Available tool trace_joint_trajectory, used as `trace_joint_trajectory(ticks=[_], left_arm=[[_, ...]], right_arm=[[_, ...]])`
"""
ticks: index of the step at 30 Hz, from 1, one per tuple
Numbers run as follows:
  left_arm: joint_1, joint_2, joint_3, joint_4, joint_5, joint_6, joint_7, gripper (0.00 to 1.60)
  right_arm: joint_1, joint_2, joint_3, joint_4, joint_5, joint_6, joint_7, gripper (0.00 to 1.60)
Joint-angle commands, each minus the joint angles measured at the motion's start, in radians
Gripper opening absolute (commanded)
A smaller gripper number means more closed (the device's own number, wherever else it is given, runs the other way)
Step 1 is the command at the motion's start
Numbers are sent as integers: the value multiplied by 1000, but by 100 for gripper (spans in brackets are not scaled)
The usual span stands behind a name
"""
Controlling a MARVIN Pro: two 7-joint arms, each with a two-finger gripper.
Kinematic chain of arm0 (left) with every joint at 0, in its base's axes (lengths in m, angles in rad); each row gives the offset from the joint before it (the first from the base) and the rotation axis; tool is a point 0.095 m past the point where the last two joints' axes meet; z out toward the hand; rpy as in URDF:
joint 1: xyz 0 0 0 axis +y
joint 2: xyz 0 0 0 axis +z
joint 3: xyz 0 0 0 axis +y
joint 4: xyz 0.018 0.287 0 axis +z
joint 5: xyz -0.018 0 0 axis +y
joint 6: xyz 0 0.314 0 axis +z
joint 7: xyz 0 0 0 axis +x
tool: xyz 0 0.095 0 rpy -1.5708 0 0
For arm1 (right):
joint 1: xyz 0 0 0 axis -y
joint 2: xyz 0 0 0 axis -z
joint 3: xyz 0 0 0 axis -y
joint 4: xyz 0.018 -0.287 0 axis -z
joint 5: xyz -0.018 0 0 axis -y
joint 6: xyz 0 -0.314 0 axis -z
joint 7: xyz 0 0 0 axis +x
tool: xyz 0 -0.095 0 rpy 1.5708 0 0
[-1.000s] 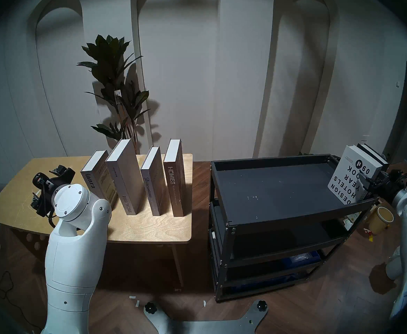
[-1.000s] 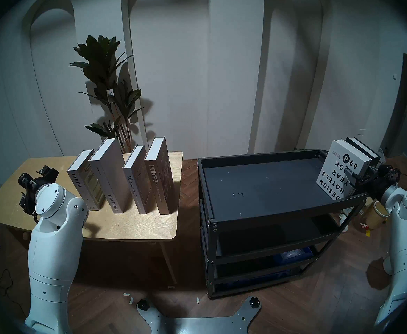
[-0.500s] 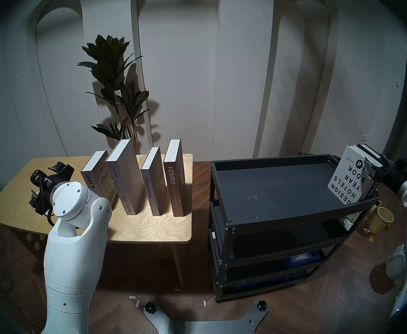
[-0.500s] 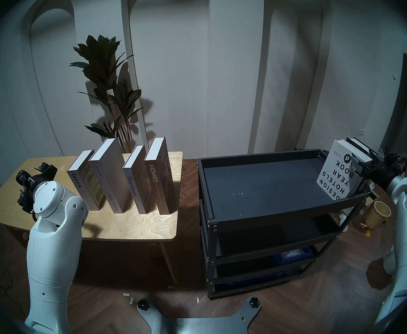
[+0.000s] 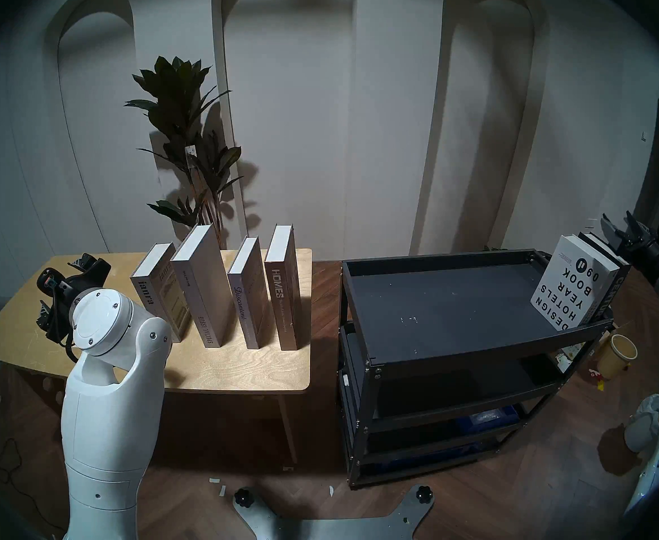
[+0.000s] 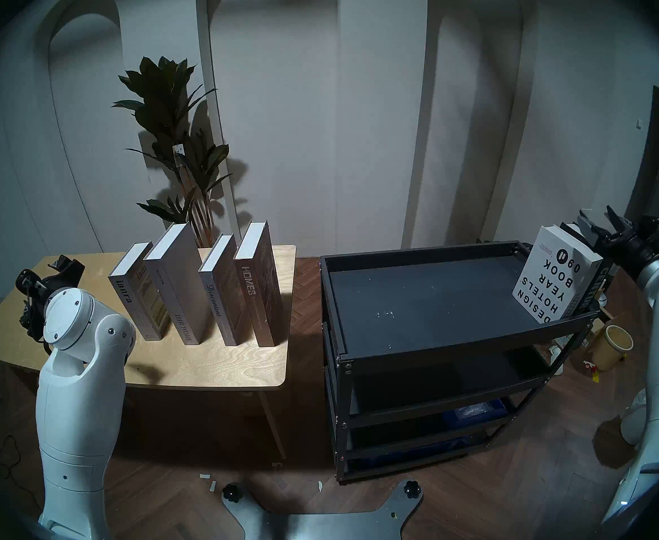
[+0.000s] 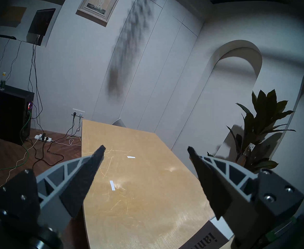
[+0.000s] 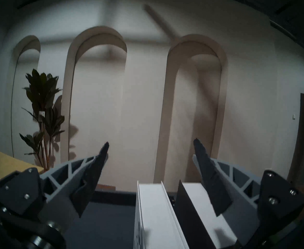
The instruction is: Move the books from the display table onto the shelf, standing them upright with spines facing out and tallest at one end
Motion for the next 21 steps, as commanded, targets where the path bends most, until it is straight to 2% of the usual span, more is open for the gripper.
trace_joint_trajectory(ticks=[1, 7, 9, 10, 16, 21], left_arm=[[45, 27, -13, -20, -4, 10, -35, 160], [76, 35, -40, -12, -7, 16, -49, 160], [87, 38, -50, -12, -11, 18, -58, 160], [92, 41, -56, -11, -11, 19, -61, 160], [121, 53, -88, -24, -22, 22, -91, 160], [155, 62, -81, -34, -33, 32, -131, 160]], right_arm=[[-23, -118, -17, -121, 88, 21, 24, 160], [-61, -188, -94, -199, 125, 51, 34, 160], [-79, -228, -123, -241, 135, 60, 38, 160], [-85, -226, -139, -239, 138, 61, 41, 160], [-138, -307, -217, -325, 147, 81, 39, 160], [-188, -363, -280, -377, 146, 93, 29, 160]])
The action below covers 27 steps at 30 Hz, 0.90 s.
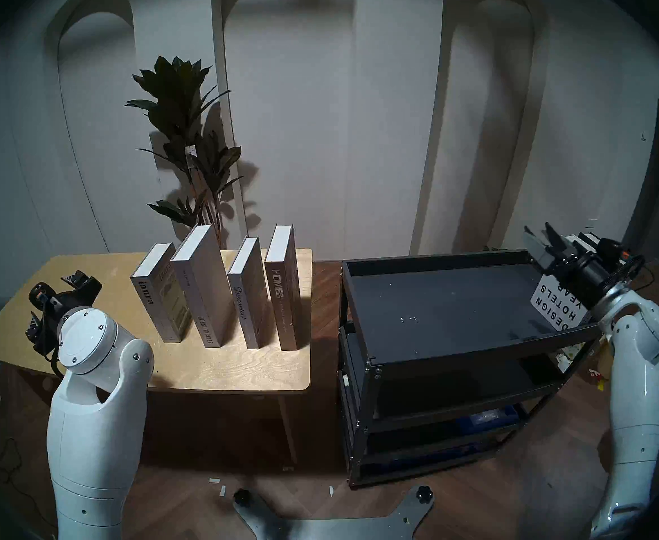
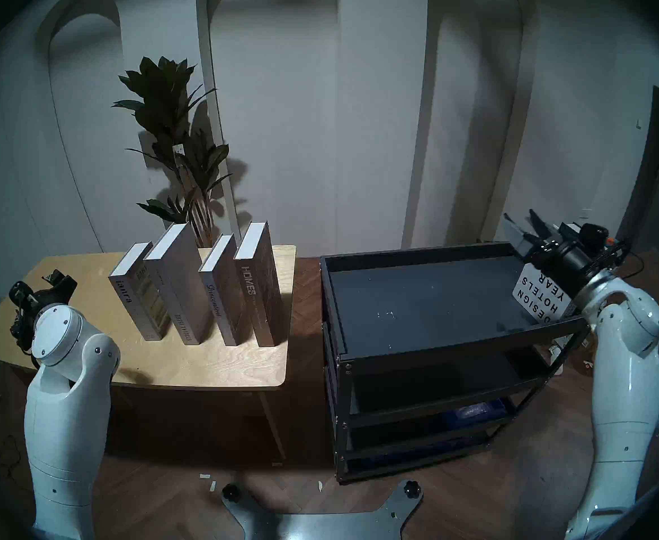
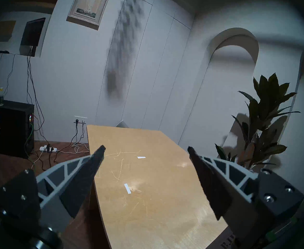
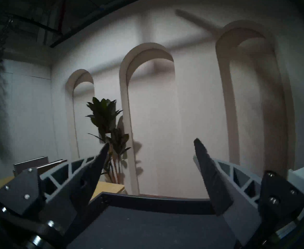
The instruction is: Move the books from the display table onto the shelf, standing them upright with spines facing out and tallest at one end
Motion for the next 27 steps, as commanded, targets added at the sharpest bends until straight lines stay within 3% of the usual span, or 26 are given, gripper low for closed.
trace_joint_trajectory(ticks=[1, 14, 27], left_arm=[[43, 26, -1, -32, -14, 2, -56, 160], [117, 72, -9, -85, -75, 14, -197, 160], [172, 168, -85, -48, -116, 23, -384, 160]], right_arm=[[-74, -105, -67, -97, 11, 5, -14, 160], [-189, -216, -181, -201, -14, 8, -97, 160], [-282, -313, -259, -292, -82, -23, -247, 160]])
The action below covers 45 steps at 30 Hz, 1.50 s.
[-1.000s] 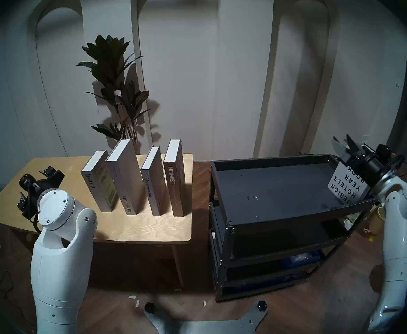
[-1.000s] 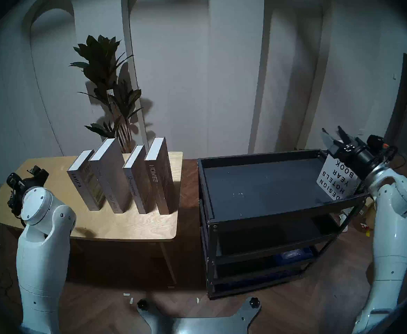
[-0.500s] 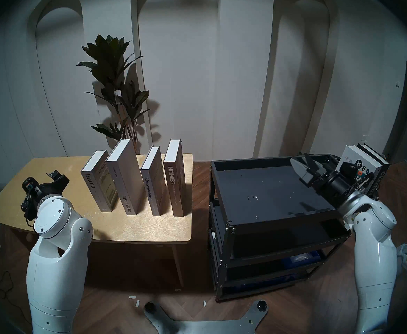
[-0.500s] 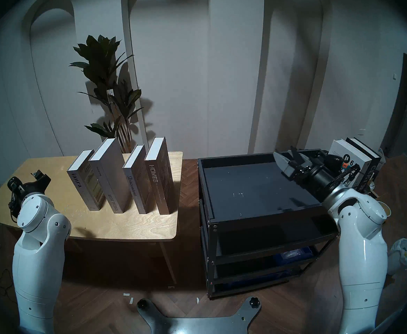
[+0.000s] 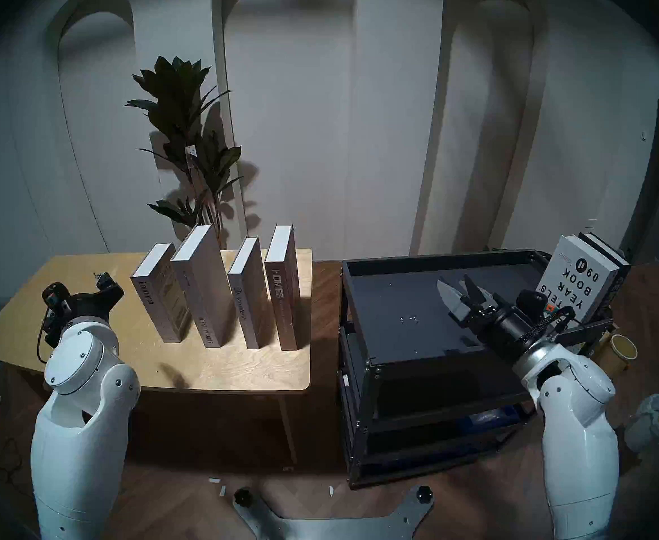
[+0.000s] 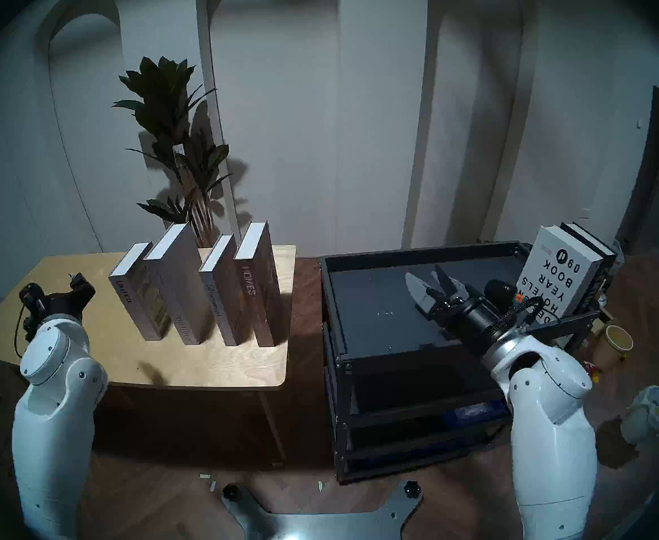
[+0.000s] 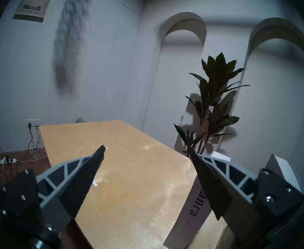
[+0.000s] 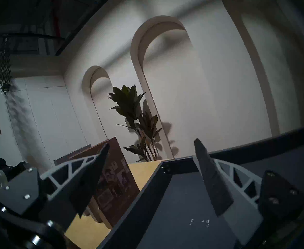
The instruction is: Move the books from the display table onto the shelf, standing them upright with spines facing out and tallest at one end
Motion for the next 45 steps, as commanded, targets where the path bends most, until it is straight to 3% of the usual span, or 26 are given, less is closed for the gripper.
trace_joint_trajectory(ticks=[1, 20, 29, 35, 45], left_arm=[[28, 81, -50, 15, 1, -4, -101, 160], [147, 225, -115, 125, 42, -55, -426, 160], [188, 284, -150, 180, 68, -166, -613, 160], [197, 309, -165, 220, 61, -262, -723, 160], [92, 338, -156, 376, -37, -393, -916, 160]], right_arm=[[-51, -72, -27, -72, -32, -29, -72, 160], [-106, -181, -96, -148, -165, -86, -331, 160], [-126, -233, -159, -193, -260, -123, -490, 160], [-141, -230, -204, -212, -311, -146, -589, 160], [-152, -212, -284, -224, -373, -188, -755, 160]])
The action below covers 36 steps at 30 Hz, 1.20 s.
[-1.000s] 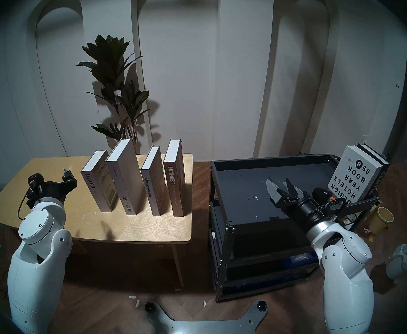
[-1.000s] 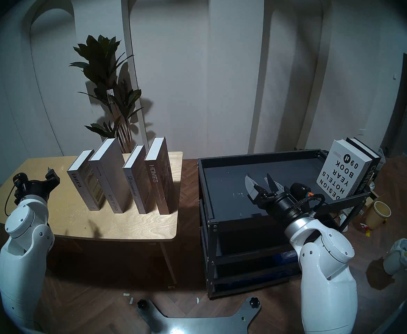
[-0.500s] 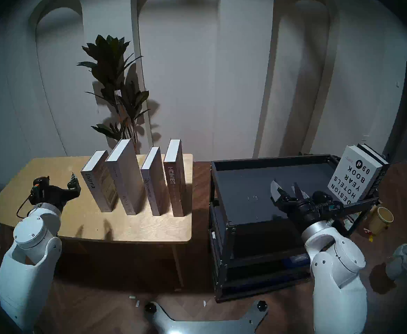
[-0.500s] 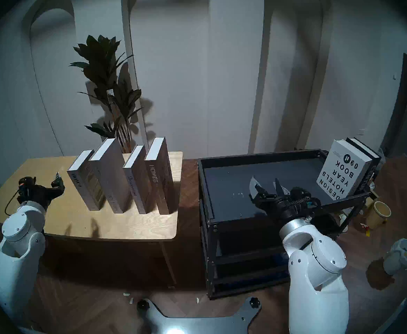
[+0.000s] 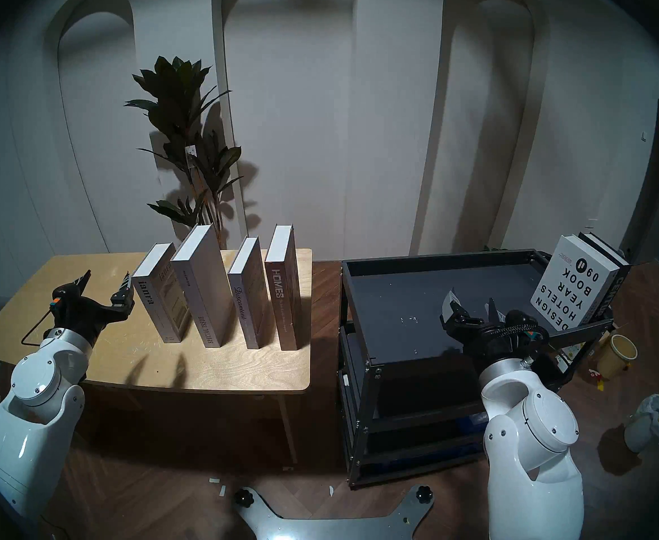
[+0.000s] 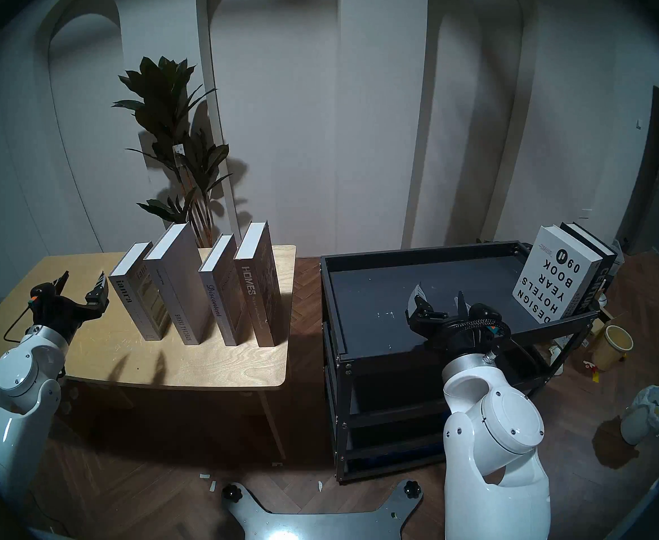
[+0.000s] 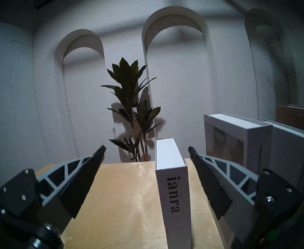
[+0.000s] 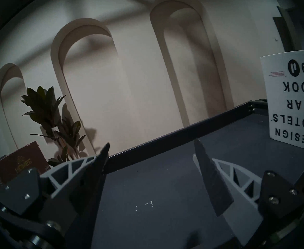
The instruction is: Move the books from the display table onto the shelf, standing them upright with spines facing out and tallest at one end
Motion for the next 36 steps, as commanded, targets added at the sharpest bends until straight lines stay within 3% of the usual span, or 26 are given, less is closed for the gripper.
trace_joint_trajectory(ticks=[1, 6, 12, 18, 19, 20, 36], left_arm=[[-100, 43, 3, 77, -72, -88, -121, 160], [-167, 61, 57, 148, -133, -129, -207, 160], [-218, 78, 117, 200, -152, -153, -240, 160], [-273, 93, 176, 260, -165, -172, -243, 160], [-318, 76, 193, 291, -153, -170, -254, 160], [-293, 98, 198, 283, -168, -180, -243, 160], [-441, 85, 343, 403, -159, -193, -236, 160]], right_arm=[[-1, 7, -50, -36, -38, -45, -92, 160], [1, 22, -90, -34, -59, -67, -175, 160], [5, 33, -114, -31, -69, -81, -226, 160], [9, 43, -134, -27, -77, -93, -269, 160], [10, 45, -137, -27, -77, -95, -276, 160], [10, 46, -140, -26, -79, -96, -282, 160], [16, 60, -163, -22, -84, -110, -332, 160]])
